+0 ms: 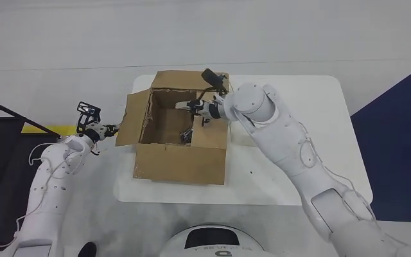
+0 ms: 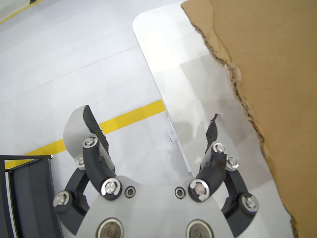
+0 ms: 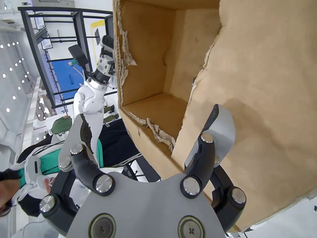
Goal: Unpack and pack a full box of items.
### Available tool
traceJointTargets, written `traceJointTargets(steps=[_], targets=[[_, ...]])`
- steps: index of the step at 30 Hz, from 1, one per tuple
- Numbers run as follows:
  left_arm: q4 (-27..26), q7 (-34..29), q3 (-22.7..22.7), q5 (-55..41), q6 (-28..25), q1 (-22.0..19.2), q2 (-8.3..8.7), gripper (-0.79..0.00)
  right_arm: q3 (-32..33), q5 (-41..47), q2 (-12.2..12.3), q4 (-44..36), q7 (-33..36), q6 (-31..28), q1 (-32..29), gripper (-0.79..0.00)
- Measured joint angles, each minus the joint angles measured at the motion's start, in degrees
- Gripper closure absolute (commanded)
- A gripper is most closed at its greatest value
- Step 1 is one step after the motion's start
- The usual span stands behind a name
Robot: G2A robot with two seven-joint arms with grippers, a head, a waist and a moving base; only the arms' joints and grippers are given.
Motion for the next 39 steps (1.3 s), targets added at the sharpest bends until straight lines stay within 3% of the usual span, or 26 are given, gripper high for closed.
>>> traceJointTargets(steps=[7,11,19,26,31,35,39], targets=[[1.82,1.58,0.34,-0.49,-0.68,-0.99,-0.03,-0.785,0.58,1.30,0.01,-1.35,-1.21,-0.80,0.13,-0.785],[1.62,3.21,0.61,-1.82,-3.50,-1.35,-0.06,-0.785,5.23,4.13,0.88,-5.34,-2.77,-3.97,-2.09,-0.785],[3.29,5.18,2.28,-0.54,-7.19,-2.86,-0.08,-0.785,12.29,4.22,2.75,-11.36,-4.01,-4.70,-7.35,-0.785],[5.68,11.86,-2.10,-14.38,-14.20,-4.00,0.00,-0.785,15.49,4.41,3.78,-14.72,-4.43,-5.16,-10.46,-0.785],[-1.04,13.98,-2.43,-10.02,-15.76,-4.72,0.57,-0.785,17.90,4.78,4.42,-16.88,-5.38,-5.64,-12.42,-0.785],[-6.60,12.30,0.87,-6.18,-15.27,-6.96,0.15,-0.785,21.55,5.61,5.17,-19.48,-6.27,-5.99,-15.25,-0.785],[-7.55,10.59,4.62,-6.37,-14.65,-9.75,-0.66,-0.785,26.11,6.41,6.02,-22.59,-6.69,-6.12,-18.83,-0.785]])
